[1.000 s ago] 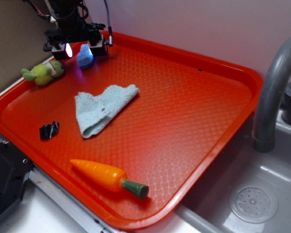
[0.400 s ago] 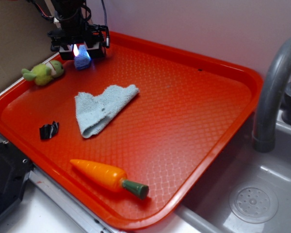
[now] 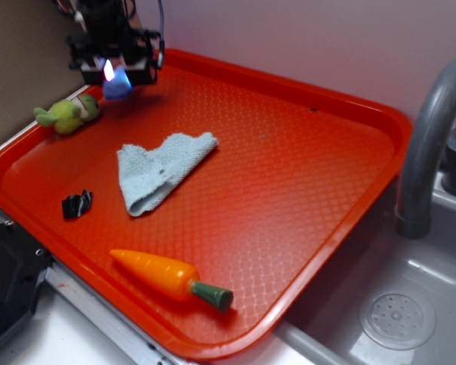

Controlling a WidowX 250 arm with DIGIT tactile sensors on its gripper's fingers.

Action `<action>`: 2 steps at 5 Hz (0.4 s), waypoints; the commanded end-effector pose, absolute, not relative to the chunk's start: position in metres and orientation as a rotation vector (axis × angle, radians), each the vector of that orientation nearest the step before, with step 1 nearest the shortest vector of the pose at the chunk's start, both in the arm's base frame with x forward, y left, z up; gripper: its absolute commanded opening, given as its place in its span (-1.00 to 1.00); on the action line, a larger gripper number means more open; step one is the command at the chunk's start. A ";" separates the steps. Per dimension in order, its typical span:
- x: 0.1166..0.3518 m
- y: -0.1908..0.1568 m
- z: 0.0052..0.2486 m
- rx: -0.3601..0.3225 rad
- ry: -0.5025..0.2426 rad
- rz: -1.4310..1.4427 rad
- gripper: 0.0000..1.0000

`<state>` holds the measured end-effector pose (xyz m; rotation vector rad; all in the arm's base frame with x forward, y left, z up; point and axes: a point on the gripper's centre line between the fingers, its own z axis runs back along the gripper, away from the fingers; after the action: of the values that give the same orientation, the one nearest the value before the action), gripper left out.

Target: Grab the blue sponge.

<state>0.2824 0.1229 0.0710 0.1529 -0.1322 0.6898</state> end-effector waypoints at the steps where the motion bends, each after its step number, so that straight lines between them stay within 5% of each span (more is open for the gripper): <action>1: 0.275 0.067 0.168 -0.034 -0.173 0.500 -1.00; 2: 0.260 0.037 0.202 -0.100 -0.173 0.416 -1.00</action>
<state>0.2579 0.0199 0.1762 -0.0913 -0.1017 0.4166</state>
